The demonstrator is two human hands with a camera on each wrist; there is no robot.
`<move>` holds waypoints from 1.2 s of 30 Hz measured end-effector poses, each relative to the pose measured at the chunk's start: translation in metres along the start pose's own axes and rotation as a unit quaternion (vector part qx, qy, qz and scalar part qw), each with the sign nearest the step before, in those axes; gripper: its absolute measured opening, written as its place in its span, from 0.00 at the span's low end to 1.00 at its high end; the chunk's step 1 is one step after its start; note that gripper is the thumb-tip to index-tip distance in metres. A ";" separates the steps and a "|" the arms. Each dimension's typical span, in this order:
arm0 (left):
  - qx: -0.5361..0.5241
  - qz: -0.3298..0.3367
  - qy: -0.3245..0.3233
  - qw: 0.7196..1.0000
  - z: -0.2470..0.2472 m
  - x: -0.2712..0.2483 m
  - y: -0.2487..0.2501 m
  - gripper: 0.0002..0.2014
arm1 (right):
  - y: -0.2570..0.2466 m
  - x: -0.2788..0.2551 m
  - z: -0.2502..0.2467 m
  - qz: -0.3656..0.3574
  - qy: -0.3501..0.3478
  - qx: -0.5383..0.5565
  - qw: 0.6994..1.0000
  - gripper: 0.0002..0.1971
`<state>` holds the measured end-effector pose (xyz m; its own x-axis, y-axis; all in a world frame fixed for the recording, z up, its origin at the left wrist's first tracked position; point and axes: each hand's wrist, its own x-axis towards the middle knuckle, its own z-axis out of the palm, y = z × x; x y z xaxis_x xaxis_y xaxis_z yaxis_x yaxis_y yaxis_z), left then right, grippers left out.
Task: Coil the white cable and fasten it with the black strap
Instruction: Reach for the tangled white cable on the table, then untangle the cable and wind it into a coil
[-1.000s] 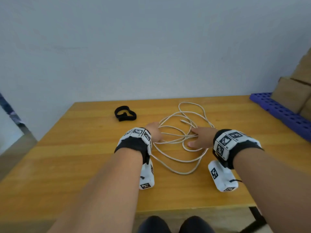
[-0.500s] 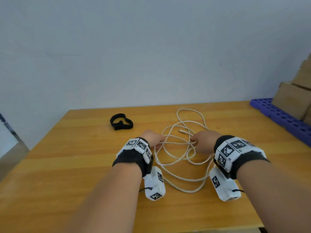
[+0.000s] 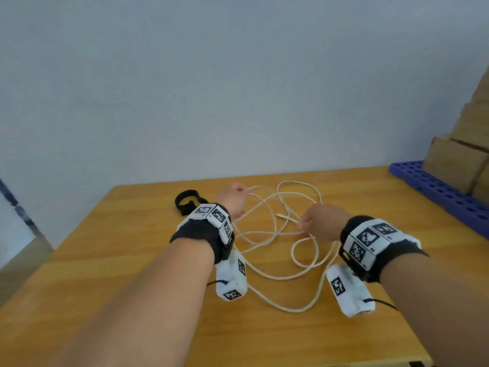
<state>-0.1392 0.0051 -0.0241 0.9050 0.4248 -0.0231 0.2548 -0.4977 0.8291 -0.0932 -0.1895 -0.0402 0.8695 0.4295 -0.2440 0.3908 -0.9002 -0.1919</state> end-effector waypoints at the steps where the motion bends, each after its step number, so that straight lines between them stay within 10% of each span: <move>1: -0.014 0.017 0.018 1.000 -0.004 0.001 0.010 0.12 | 0.002 -0.003 -0.007 -0.003 0.020 0.007 1.000 0.15; 12: -0.035 0.223 0.018 0.974 -0.044 0.001 0.113 0.07 | -0.017 -0.017 -0.092 -0.088 0.331 0.150 0.928 0.38; 18: -0.046 0.236 0.000 0.971 -0.055 -0.010 0.121 0.07 | -0.035 -0.009 -0.117 -0.094 0.245 0.265 0.928 0.10; 27: -0.050 0.139 -0.018 0.989 -0.075 -0.010 0.062 0.08 | -0.009 0.000 -0.098 0.009 0.223 0.460 0.859 0.19; 32: -0.046 0.109 -0.016 0.993 -0.073 -0.006 0.043 0.09 | 0.024 0.004 -0.073 0.123 0.202 0.383 0.893 0.21; 36: -0.072 0.102 -0.017 0.992 -0.065 -0.002 0.042 0.08 | 0.020 0.003 -0.068 0.069 0.243 0.158 0.954 0.18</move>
<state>-0.1520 0.0327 0.0465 0.9443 0.2996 0.1363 0.0167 -0.4572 0.8892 -0.0621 -0.2112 0.0195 0.9737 0.1546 0.1674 0.2180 -0.8463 -0.4860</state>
